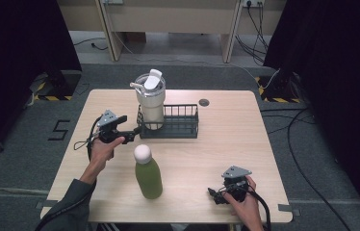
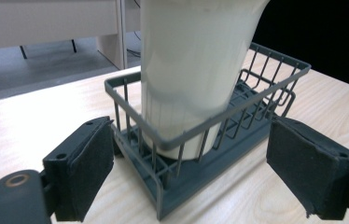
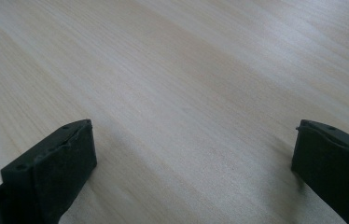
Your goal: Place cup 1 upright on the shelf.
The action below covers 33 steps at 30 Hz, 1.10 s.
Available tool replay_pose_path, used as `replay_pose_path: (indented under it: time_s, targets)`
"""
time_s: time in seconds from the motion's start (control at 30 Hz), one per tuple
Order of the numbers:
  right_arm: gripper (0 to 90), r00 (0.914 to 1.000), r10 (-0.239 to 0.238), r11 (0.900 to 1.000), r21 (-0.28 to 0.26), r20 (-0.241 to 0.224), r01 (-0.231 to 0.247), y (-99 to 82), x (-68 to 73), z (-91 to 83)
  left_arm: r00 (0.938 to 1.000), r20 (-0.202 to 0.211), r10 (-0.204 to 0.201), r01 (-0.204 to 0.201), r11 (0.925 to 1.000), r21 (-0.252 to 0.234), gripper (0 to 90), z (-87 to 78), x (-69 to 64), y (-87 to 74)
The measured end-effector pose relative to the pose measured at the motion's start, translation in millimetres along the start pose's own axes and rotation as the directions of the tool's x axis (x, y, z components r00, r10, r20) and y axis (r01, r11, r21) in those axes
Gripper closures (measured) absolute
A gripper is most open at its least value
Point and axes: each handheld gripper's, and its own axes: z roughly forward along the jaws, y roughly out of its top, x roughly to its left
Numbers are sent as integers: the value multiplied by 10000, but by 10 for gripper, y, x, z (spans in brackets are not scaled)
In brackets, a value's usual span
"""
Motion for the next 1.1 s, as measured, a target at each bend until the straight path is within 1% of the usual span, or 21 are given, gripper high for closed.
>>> replay_pose_path:
  time_s: [0.1, 0.3, 0.5, 0.6, 0.8, 0.87, 1.1]
  targets:
    - [2, 10000, -3, 10000, 0, 1, 3, 0, 0, 0, 10000, -10, 44, -44, 9998, 180, 146, -51, 18, -51]
    - [2, 10000, -3, 10000, -2, -2, 3, 0, -1, 0, 9999, -125, -120, 124, 9993, 356, 146, -162, 78, -171]
    - [2, 10000, -12, 10000, -12, 0, 12, 0, -1, 2, 9997, -256, -9, 21, 9988, 495, 147, -254, 106, -246]
    - [2, 10000, -11, 10000, -7, -3, 11, 1, -2, 2, 9998, -201, -55, 66, 9985, 551, 147, -290, 91, -299]
    - [2, 10000, -11, 10000, -11, -2, 11, 1, -2, 2, 9996, -73, 277, -268, 9949, 969, 147, -335, 19, -425]
    - [2, 10000, -12, 10000, -11, -2, 12, 1, -2, 2, 9993, -91, 351, -340, 9943, 1009, 147, -348, 5, -449]
    - [2, 10000, -10, 10000, -9, -3, 10, 1, -2, 2, 9995, -1, 315, -312, 9922, 1207, 147, -392, -25, -547]
